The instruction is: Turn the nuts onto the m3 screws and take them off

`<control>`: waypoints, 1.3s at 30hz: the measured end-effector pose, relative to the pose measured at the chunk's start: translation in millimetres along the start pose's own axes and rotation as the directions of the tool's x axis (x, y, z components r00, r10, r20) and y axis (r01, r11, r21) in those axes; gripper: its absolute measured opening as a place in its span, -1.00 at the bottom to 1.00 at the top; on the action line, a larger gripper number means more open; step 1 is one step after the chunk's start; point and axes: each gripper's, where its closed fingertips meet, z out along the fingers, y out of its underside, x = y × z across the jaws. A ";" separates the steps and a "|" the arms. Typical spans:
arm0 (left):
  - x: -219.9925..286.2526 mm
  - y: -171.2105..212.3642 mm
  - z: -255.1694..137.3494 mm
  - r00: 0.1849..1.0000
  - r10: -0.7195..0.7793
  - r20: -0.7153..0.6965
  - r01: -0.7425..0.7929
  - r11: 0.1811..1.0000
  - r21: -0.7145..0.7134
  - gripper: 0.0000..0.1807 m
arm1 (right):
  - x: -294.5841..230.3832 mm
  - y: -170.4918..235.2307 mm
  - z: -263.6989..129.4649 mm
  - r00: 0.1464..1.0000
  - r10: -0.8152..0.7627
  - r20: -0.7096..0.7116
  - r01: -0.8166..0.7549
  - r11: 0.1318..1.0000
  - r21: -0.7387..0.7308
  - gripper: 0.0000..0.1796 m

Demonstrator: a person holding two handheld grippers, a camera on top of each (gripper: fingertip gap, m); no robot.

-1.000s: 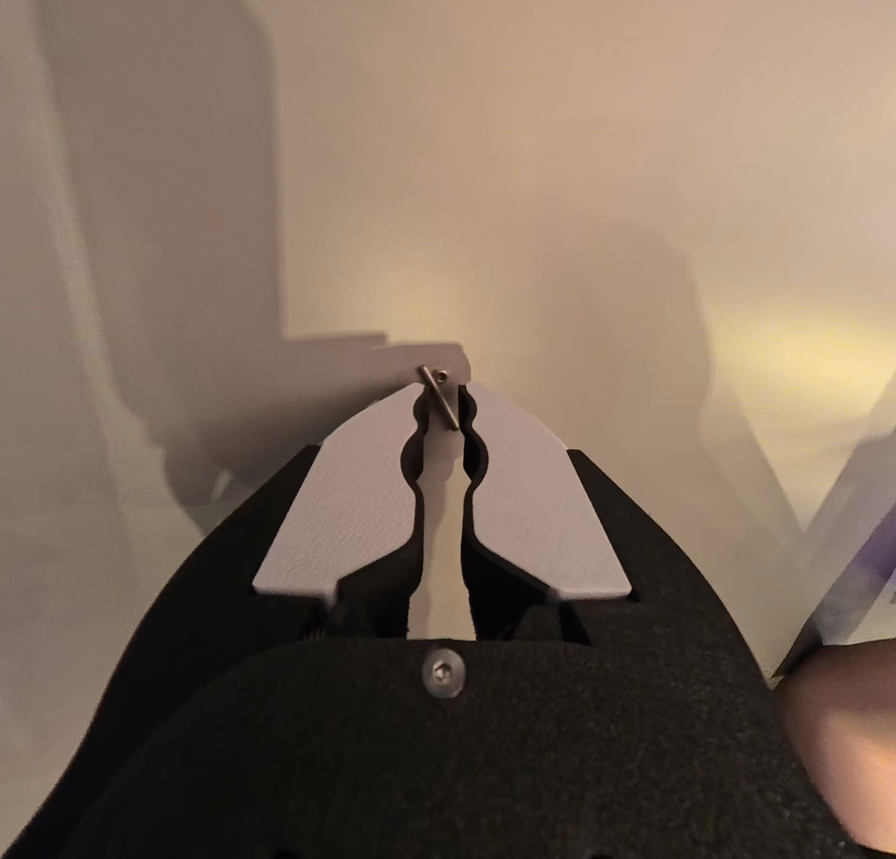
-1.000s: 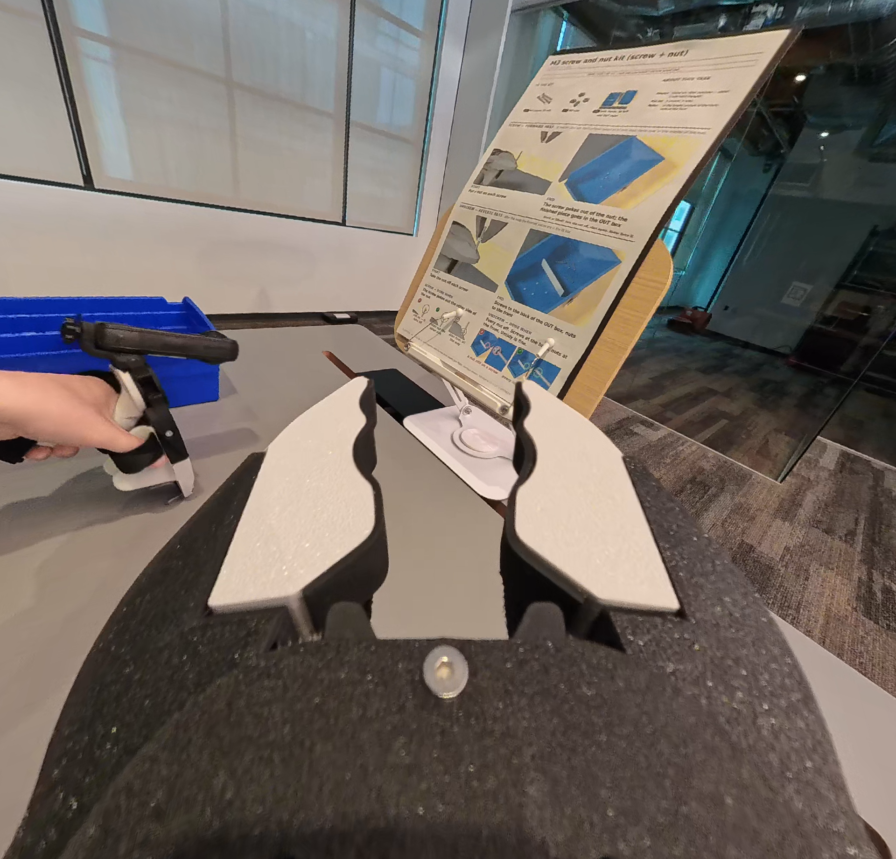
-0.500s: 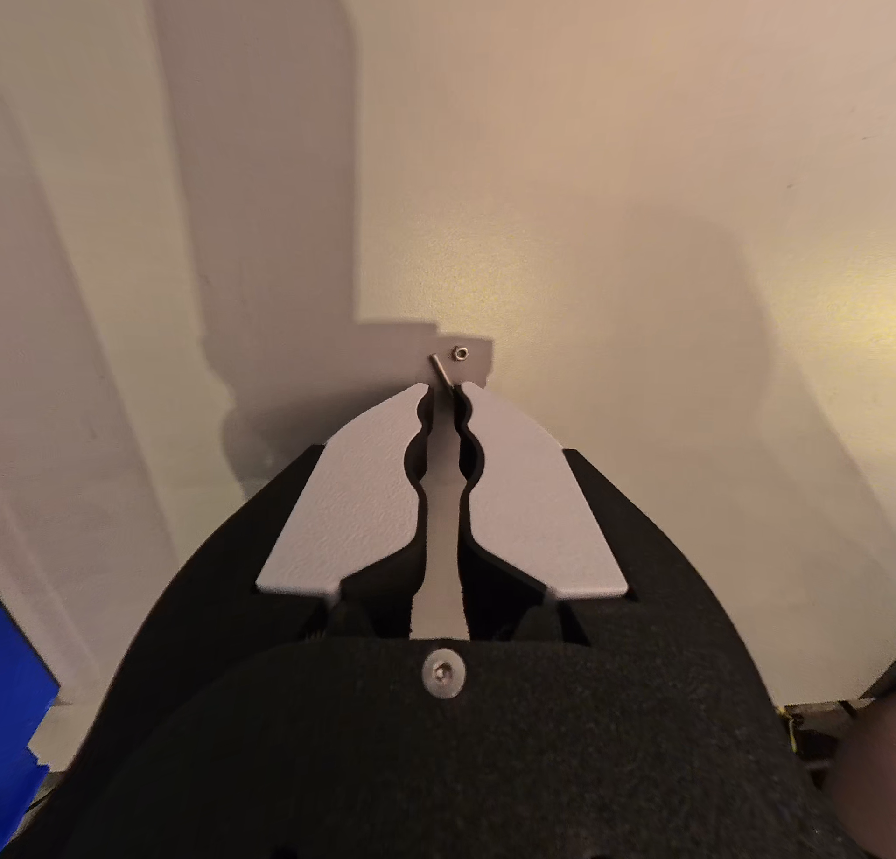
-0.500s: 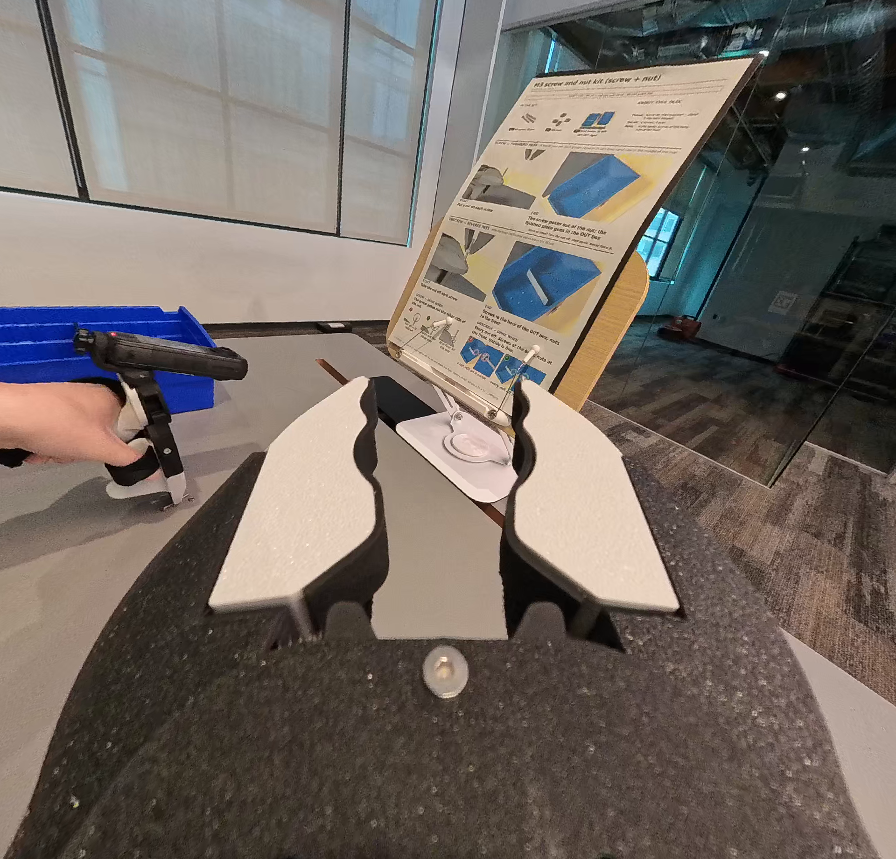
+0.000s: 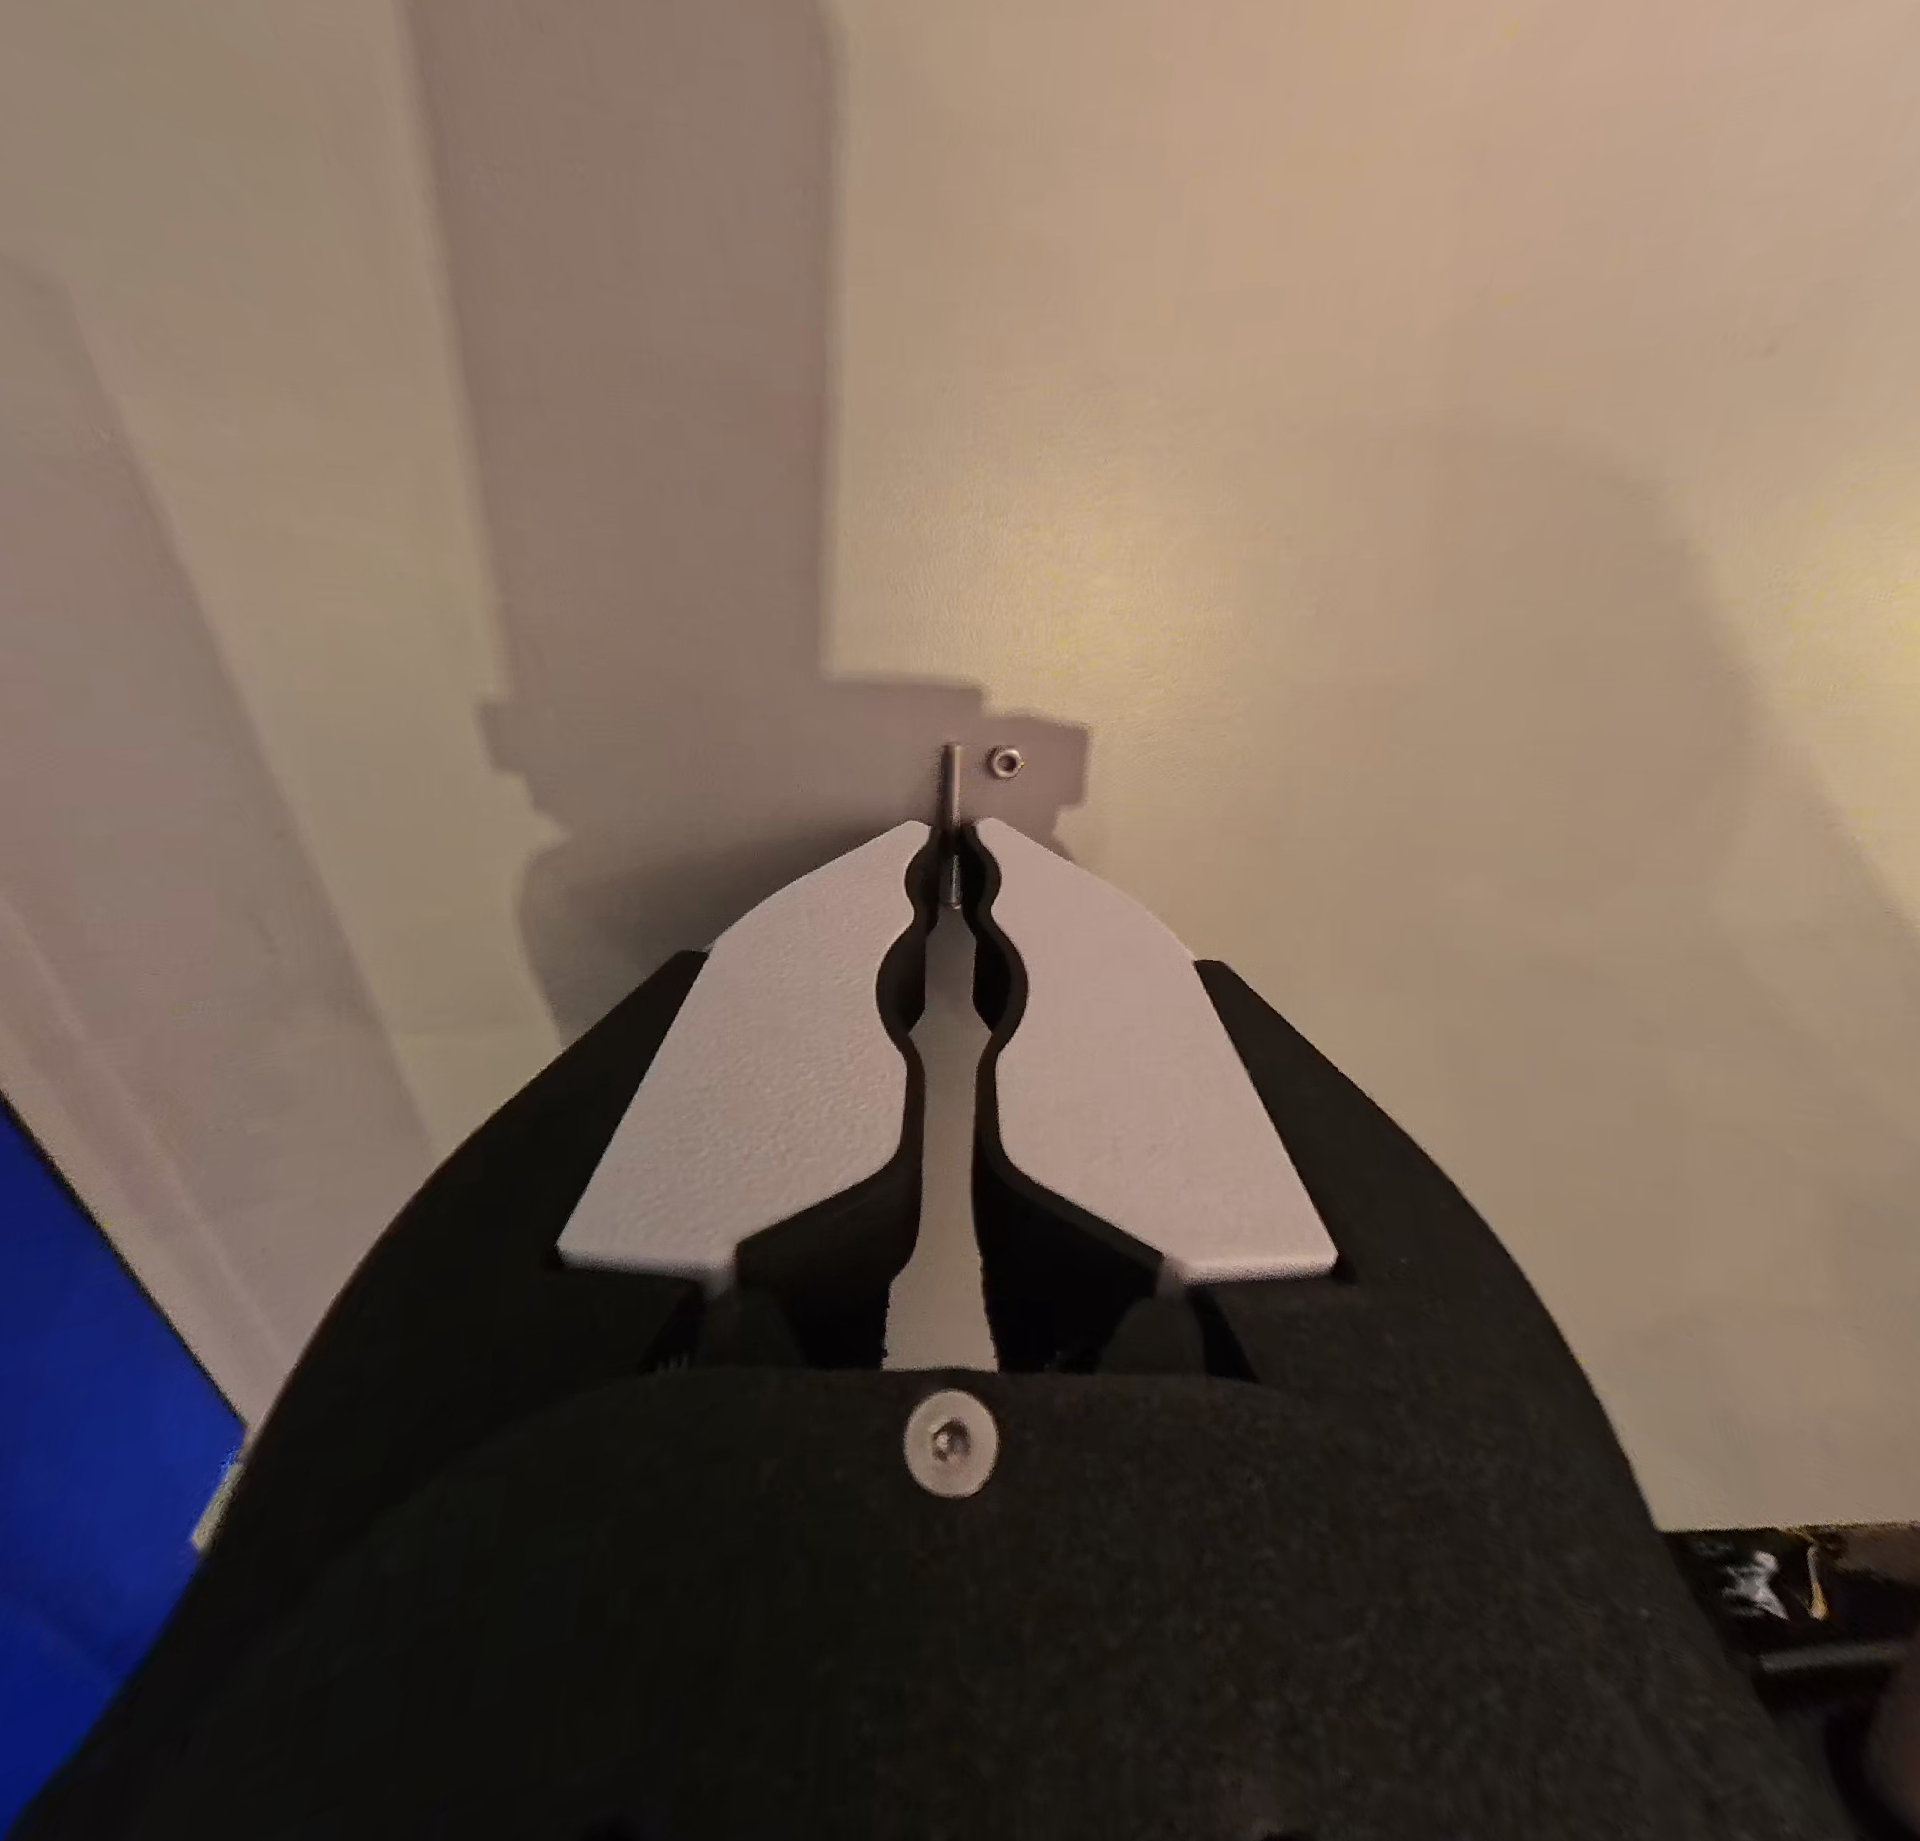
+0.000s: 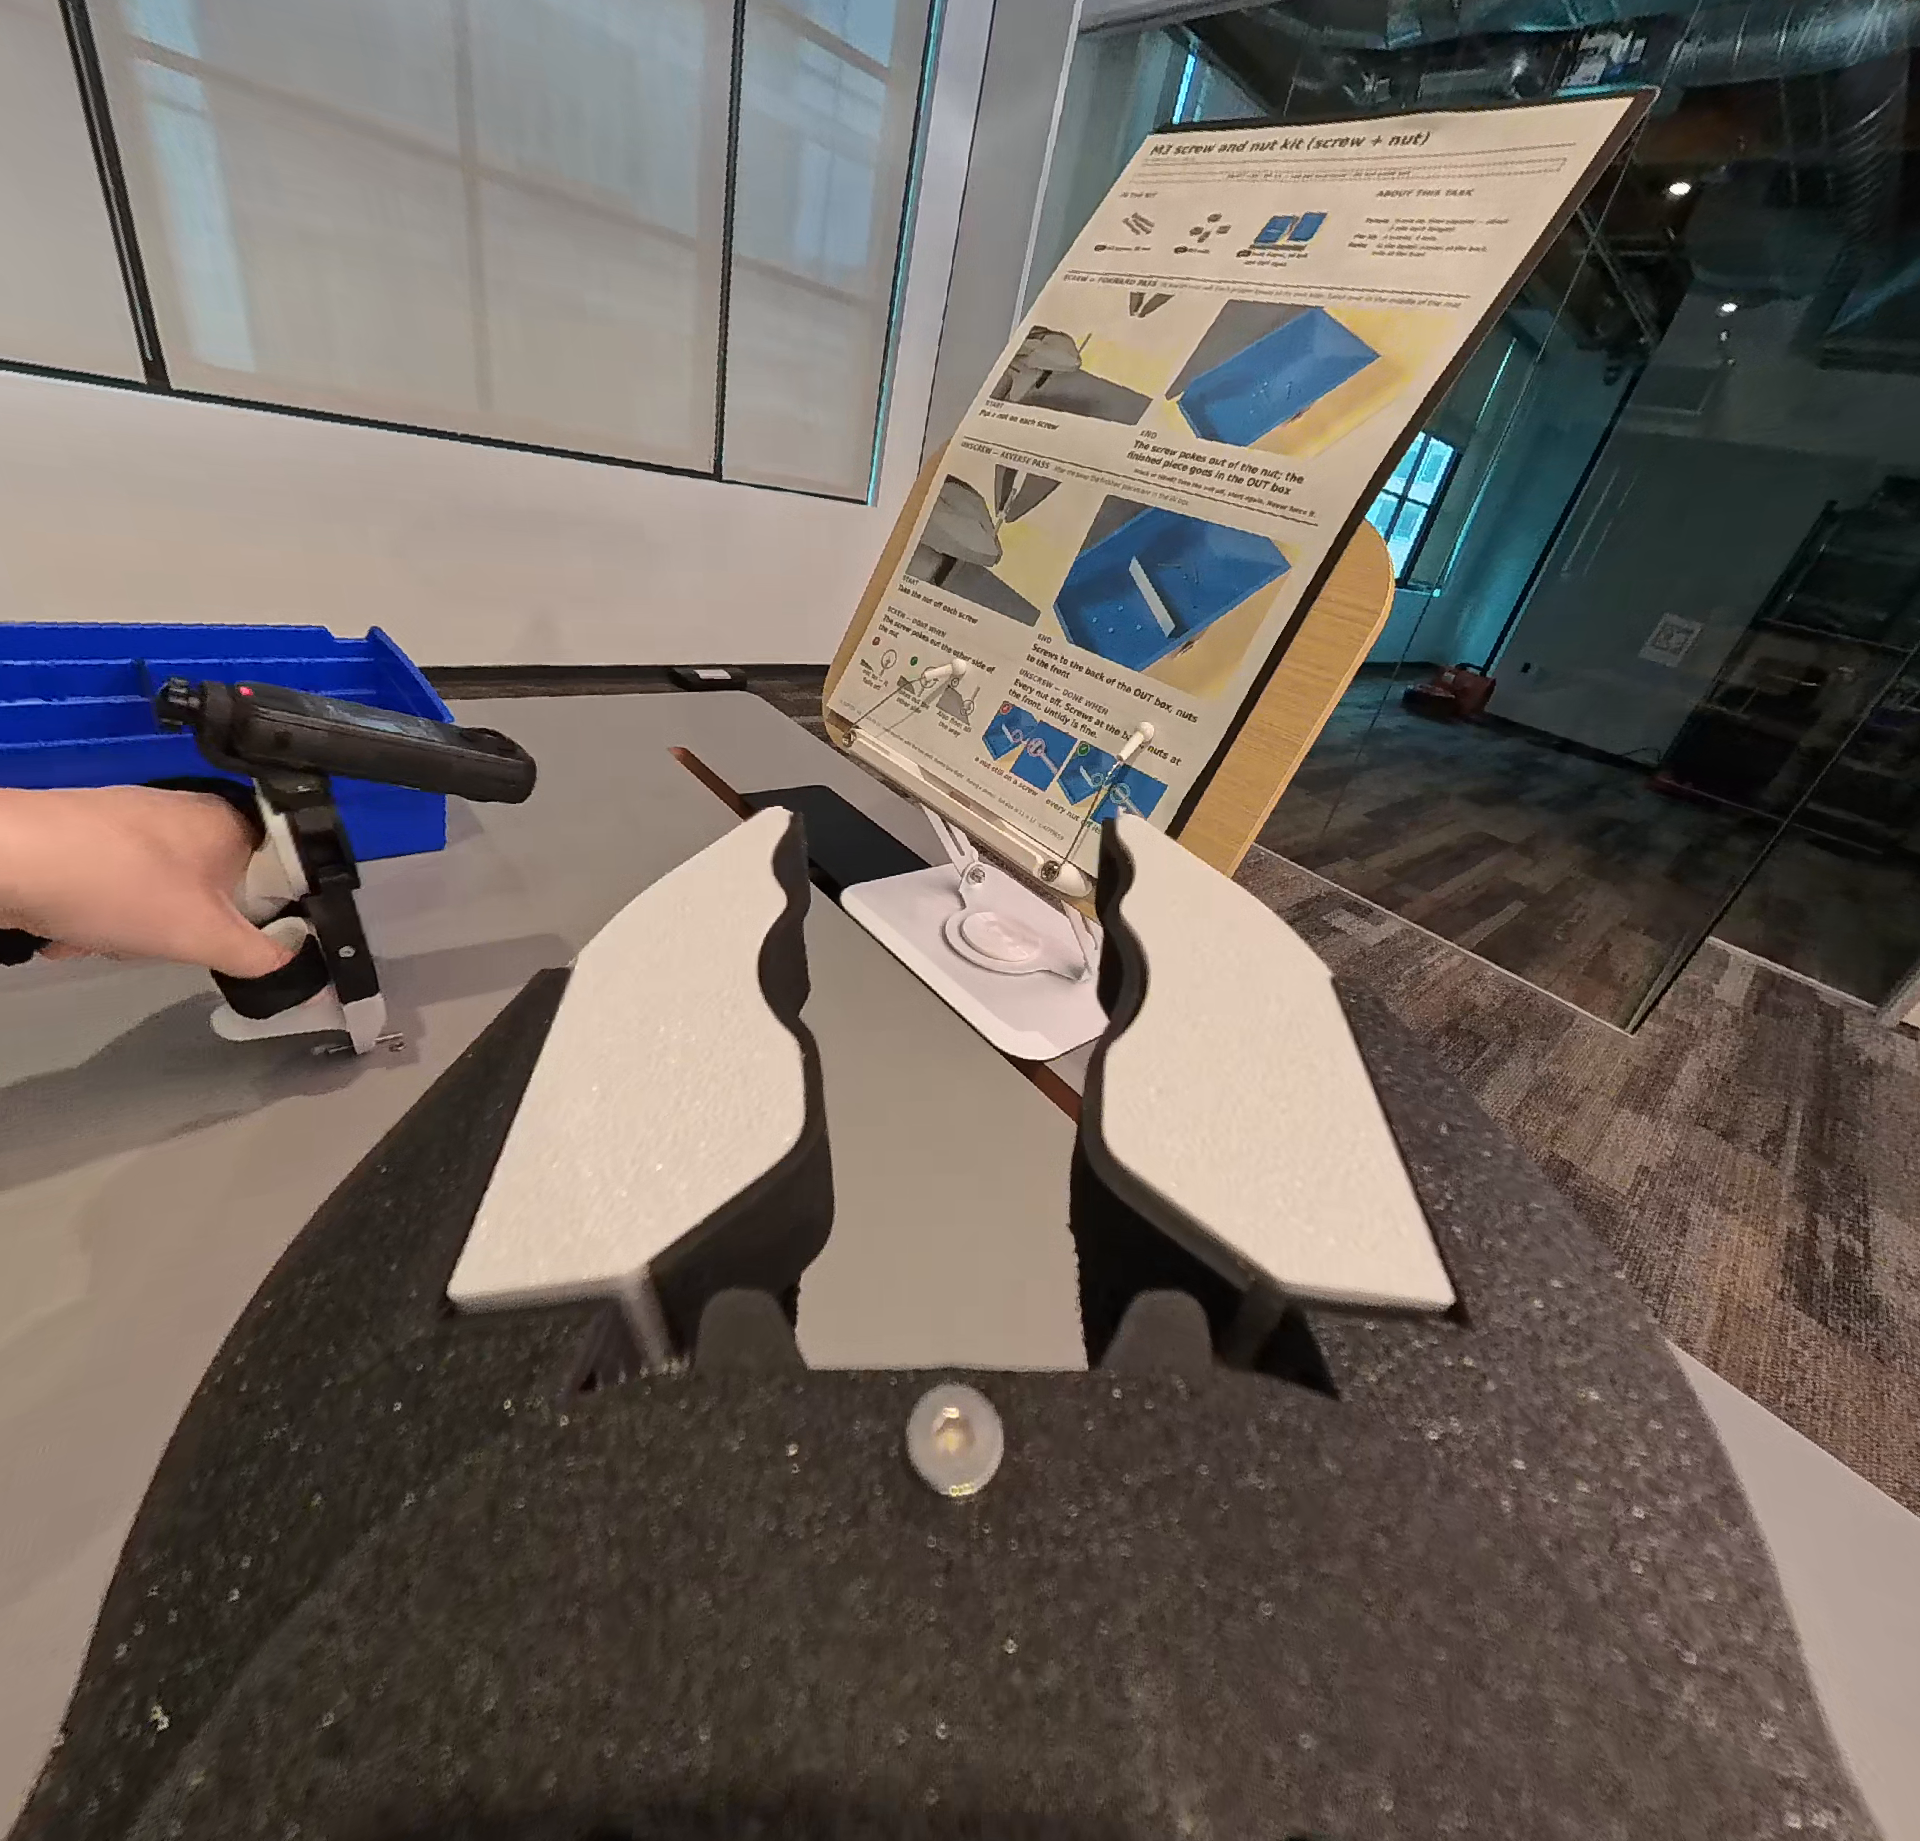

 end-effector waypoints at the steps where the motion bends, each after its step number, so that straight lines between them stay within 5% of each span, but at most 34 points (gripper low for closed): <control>1: -0.1 0.2 0.1 1.000 0.014 0.003 -0.014 1.000 0.004 -0.97 | -0.1 0.1 0.1 1.000 0.000 0.001 0.000 1.000 0.000 -0.41; 8: -3.0 -2.1 -0.5 0.997 0.076 0.003 -0.076 0.996 0.051 -0.98 | -4.1 5.4 3.2 1.000 -0.006 0.012 0.006 1.000 -0.022 -0.41; 15: 12.2 -14.5 -33.1 0.965 0.188 -0.186 -0.134 0.954 0.268 -0.98 | -30.2 19.1 20.4 0.991 0.008 0.131 -0.002 0.999 -0.045 -0.44; 20: 43.0 -22.5 -89.1 0.873 0.455 -0.177 -0.281 0.765 0.580 -0.98 | -89.3 31.1 46.3 0.909 0.156 0.386 -0.159 0.987 -0.025 -0.52; 27: 98.1 -6.8 -157.8 0.724 0.667 -0.176 -0.242 0.485 0.841 -0.98 | -160.1 40.6 74.4 0.710 0.381 0.593 -0.413 0.906 -0.088 -0.58; 39: 150.3 7.7 -190.9 0.537 0.795 -0.281 -0.131 0.407 0.904 -0.98 | -174.1 25.2 66.3 0.658 0.333 0.675 -0.428 0.903 -0.029 -0.76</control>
